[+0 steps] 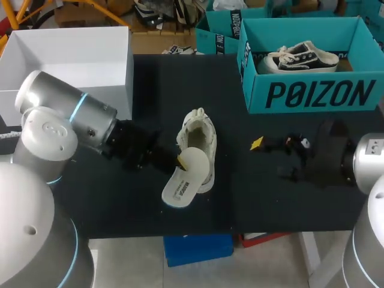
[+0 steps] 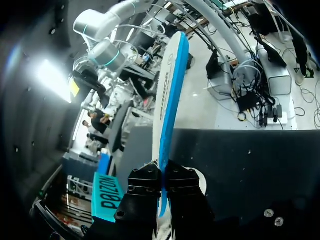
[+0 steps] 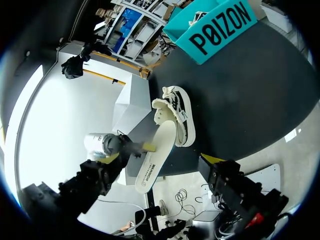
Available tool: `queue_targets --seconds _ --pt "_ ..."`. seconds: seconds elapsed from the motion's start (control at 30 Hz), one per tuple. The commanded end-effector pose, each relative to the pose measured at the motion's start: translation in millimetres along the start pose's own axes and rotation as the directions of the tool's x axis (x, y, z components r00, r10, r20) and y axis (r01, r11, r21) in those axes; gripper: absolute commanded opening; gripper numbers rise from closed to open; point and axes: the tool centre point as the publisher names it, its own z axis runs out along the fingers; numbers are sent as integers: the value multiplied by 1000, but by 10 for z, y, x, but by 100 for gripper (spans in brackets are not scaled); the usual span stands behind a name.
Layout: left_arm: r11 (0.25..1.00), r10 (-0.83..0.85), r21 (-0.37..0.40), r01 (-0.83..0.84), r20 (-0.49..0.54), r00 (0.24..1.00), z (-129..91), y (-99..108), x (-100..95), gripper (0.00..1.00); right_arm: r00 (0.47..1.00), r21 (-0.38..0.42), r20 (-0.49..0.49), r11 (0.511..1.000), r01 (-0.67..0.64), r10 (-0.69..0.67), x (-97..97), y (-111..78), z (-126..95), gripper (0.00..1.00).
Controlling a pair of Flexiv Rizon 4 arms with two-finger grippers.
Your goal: Take the shoe out of the shoebox, open the shoe tongue, remove and reinsert the insole, then place the shoe into the shoebox
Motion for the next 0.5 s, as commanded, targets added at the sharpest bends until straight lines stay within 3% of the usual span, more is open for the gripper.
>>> queue_targets --seconds 0.03,0.5 --pt "1000 -4 22 5 -57 998 82 132 -6 0 1000 5 -9 1000 0 0 -15 -29 -222 100" --pt "1000 25 20 -23 -129 991 273 417 -26 0 1000 5 -9 1000 0 0 -15 -29 -222 100"
